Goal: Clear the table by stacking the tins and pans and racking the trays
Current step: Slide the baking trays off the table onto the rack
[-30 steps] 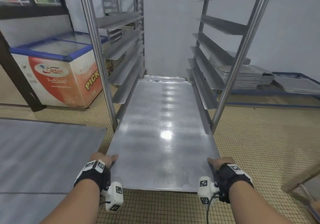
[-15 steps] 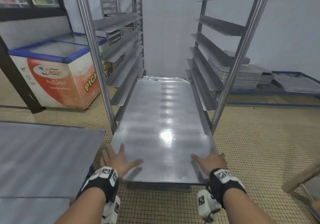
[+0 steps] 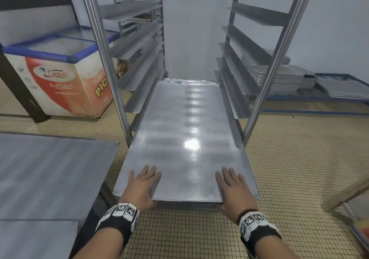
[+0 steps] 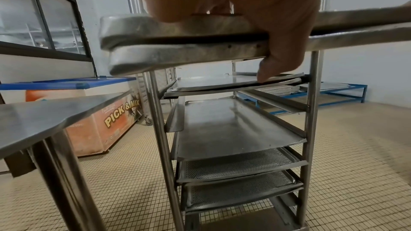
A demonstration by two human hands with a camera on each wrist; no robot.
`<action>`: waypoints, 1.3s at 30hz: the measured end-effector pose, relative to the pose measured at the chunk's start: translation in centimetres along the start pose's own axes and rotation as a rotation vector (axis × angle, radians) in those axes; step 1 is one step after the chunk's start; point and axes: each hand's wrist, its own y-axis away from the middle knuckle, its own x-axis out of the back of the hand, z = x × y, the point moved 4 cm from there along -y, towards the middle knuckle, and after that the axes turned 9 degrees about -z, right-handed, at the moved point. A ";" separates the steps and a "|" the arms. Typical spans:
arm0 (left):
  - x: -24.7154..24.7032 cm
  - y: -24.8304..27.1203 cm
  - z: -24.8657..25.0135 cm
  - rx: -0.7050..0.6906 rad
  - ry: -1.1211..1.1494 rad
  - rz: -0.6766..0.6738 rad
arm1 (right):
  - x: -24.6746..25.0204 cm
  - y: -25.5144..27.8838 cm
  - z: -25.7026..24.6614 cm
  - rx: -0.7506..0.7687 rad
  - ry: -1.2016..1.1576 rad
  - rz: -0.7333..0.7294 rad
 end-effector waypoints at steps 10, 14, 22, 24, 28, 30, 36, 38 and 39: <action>2.6 -5.8 -0.9 -0.011 0.061 0.005 | 1.9 -5.7 1.5 -0.017 0.008 0.015; 4.2 -9.1 -1.2 0.001 0.083 -0.006 | 3.5 -8.9 2.5 -0.013 0.011 0.026; 7.1 -14.6 -1.9 -0.003 0.118 0.022 | 5.3 -15.4 4.4 0.003 0.047 0.060; 7.9 -15.9 -2.1 0.000 0.131 0.021 | 5.8 -16.8 4.7 0.010 0.055 0.068; 9.1 -18.4 -2.7 0.004 0.158 0.006 | 6.7 -19.2 5.2 0.014 0.052 0.062; 9.6 -19.2 -2.9 0.003 0.151 -0.003 | 7.1 -19.9 5.3 0.011 0.063 0.051; 10.6 -21.4 -3.7 -0.005 0.134 -0.035 | 7.9 -21.9 5.4 0.009 0.047 0.063; 10.9 -21.9 -3.8 0.002 0.126 -0.048 | 8.1 -22.4 5.5 0.007 0.041 0.063; 11.0 -22.0 -3.8 0.008 0.125 -0.053 | 8.1 -22.8 5.6 0.009 0.046 0.069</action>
